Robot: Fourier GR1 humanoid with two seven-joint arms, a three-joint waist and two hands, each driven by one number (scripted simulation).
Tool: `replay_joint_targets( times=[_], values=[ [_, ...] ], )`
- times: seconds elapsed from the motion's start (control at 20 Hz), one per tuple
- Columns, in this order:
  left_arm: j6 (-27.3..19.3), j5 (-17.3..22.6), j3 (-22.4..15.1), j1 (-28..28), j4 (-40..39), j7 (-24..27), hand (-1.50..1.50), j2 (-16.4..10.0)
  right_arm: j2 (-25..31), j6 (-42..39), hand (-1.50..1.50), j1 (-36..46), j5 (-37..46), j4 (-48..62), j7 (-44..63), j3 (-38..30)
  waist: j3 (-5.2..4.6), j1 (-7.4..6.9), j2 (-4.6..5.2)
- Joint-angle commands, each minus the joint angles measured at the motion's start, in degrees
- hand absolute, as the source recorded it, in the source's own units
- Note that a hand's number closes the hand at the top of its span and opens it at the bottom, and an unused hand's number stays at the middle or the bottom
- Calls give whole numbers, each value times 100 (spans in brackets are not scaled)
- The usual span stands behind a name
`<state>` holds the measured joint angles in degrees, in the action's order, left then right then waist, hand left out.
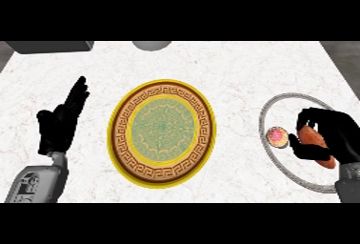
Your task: Pick the sweet potato from the placemat and place it in the plate
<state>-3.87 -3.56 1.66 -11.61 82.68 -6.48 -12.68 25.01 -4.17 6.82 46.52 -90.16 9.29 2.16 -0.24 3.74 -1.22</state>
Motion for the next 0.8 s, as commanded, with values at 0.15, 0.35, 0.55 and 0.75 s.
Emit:
replay_joint_targets(
  times=[0.15,0.35,0.55,0.75],
  values=[
    [125,-23,-94,-147,89,-130,0,-19,-263,5,150,-436,-126,-2751,523,151,15,-190,52],
    [61,-49,-91,-376,151,-355,0,37,-426,-518,150,-195,-173,-3730,1043,530,17,-308,88],
    [146,-66,-101,-569,-93,-114,0,95,-1235,-797,150,480,118,-3458,1945,1464,16,-396,123],
    [338,11,-114,-259,136,-86,0,43,-1952,-825,150,1314,257,-2658,2496,1796,19,-466,123]
  ],
)
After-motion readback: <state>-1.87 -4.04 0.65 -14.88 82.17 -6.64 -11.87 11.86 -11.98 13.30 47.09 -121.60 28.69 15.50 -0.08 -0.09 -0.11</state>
